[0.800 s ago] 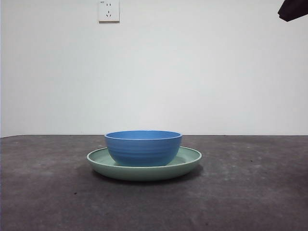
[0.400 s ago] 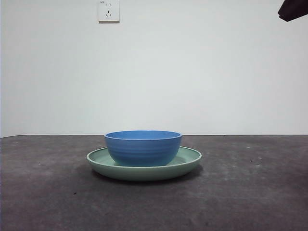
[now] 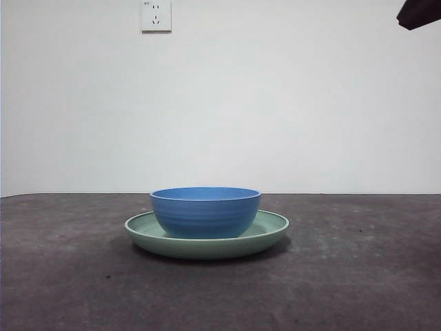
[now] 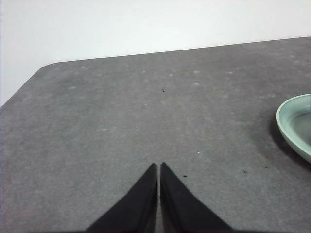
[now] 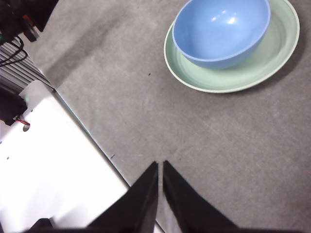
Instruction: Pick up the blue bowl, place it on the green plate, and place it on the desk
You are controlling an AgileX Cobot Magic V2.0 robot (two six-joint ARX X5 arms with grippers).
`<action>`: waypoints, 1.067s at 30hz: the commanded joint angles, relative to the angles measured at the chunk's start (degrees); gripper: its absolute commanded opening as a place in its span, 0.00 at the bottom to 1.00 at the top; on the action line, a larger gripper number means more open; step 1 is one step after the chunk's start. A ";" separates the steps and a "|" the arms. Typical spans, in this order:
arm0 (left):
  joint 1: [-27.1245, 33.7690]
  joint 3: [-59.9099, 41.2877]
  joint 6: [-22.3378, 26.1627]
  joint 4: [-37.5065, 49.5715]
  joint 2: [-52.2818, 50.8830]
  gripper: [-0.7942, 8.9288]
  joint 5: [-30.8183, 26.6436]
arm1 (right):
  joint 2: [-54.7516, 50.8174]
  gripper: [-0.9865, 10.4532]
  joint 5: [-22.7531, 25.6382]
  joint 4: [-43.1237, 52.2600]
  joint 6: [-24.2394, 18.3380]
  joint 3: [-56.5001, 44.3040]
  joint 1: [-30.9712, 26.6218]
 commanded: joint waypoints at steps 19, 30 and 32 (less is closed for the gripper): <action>0.13 -1.18 -0.61 -0.48 -0.07 0.09 -0.17 | 0.26 0.09 -0.07 0.52 -0.50 0.57 0.42; 0.13 -1.18 -0.61 -0.48 -0.07 0.09 -0.17 | -3.80 0.09 1.55 1.22 -6.69 0.55 -4.52; 0.13 -1.18 -0.61 -0.48 -0.07 0.09 -0.17 | -6.36 0.09 1.53 3.19 -6.84 0.55 -8.72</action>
